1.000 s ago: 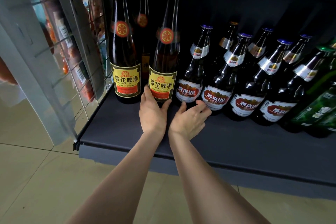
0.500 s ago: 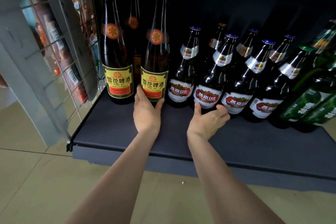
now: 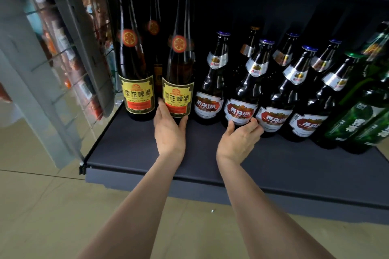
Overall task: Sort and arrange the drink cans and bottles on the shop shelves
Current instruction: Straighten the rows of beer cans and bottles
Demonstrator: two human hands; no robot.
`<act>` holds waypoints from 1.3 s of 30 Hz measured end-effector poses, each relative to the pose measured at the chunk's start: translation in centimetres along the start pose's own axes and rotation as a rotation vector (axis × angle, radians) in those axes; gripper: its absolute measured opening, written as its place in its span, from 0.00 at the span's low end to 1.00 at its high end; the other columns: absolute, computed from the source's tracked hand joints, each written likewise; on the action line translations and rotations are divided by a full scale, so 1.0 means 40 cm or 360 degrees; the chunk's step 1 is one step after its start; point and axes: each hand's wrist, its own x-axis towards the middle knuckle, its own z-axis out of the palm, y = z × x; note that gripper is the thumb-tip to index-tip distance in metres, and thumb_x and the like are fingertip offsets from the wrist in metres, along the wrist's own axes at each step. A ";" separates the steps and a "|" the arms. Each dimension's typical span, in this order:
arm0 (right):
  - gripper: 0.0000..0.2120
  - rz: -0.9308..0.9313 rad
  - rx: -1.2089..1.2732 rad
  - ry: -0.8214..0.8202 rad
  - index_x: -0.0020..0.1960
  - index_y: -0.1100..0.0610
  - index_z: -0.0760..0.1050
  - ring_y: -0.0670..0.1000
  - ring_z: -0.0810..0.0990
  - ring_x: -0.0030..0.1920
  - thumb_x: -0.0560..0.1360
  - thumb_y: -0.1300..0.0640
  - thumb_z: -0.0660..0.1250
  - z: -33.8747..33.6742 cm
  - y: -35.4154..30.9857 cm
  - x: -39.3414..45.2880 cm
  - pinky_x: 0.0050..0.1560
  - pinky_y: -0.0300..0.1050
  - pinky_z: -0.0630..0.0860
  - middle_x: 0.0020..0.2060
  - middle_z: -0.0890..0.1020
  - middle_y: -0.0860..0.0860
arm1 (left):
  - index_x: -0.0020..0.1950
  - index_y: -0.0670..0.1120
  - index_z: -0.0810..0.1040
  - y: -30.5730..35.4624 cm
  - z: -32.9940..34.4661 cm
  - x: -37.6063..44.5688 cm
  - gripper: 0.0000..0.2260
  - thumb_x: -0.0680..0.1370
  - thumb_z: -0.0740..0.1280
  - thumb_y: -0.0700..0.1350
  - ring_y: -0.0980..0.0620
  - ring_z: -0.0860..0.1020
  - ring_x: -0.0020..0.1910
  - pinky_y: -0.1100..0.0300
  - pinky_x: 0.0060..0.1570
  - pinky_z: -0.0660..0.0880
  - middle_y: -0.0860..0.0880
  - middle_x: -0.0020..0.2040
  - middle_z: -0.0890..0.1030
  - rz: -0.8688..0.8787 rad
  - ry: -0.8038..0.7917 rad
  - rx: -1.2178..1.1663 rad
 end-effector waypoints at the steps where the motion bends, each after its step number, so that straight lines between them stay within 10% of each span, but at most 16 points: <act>1: 0.24 0.0001 0.0031 0.0009 0.66 0.66 0.65 0.61 0.70 0.61 0.75 0.58 0.68 -0.002 0.000 0.000 0.58 0.54 0.70 0.62 0.68 0.62 | 0.76 0.41 0.50 -0.003 -0.009 -0.007 0.33 0.77 0.65 0.46 0.45 0.60 0.72 0.56 0.66 0.63 0.42 0.74 0.60 0.0020 -0.0006 -0.0004; 6: 0.20 -0.0095 0.0308 0.0039 0.59 0.67 0.69 0.61 0.73 0.56 0.71 0.62 0.71 -0.018 0.002 -0.026 0.56 0.53 0.74 0.58 0.70 0.62 | 0.65 0.38 0.67 -0.063 -0.096 -0.013 0.20 0.75 0.67 0.40 0.42 0.73 0.56 0.52 0.50 0.71 0.41 0.60 0.69 0.0054 0.0300 -0.0088; 13: 0.24 -0.0291 0.0435 -0.0361 0.60 0.64 0.69 0.57 0.74 0.54 0.70 0.58 0.74 0.061 -0.102 -0.180 0.55 0.50 0.74 0.54 0.72 0.58 | 0.75 0.47 0.52 -0.102 -0.172 0.097 0.40 0.71 0.73 0.44 0.49 0.63 0.71 0.57 0.64 0.64 0.47 0.73 0.63 -0.0244 -0.0024 -0.0336; 34: 0.26 -0.0189 0.0273 -0.0372 0.59 0.61 0.68 0.58 0.75 0.54 0.69 0.51 0.74 0.125 -0.138 -0.203 0.52 0.57 0.74 0.55 0.71 0.56 | 0.72 0.48 0.60 -0.139 -0.173 0.105 0.37 0.68 0.75 0.43 0.51 0.72 0.63 0.59 0.60 0.71 0.49 0.64 0.74 -0.0045 0.0074 -0.0318; 39: 0.25 -0.0386 0.0688 -0.0606 0.60 0.58 0.69 0.49 0.73 0.54 0.68 0.51 0.74 0.060 -0.141 -0.205 0.50 0.39 0.72 0.53 0.71 0.49 | 0.72 0.50 0.61 -0.143 -0.214 0.041 0.37 0.68 0.76 0.44 0.58 0.73 0.59 0.65 0.56 0.69 0.55 0.61 0.75 0.0058 0.0020 -0.0354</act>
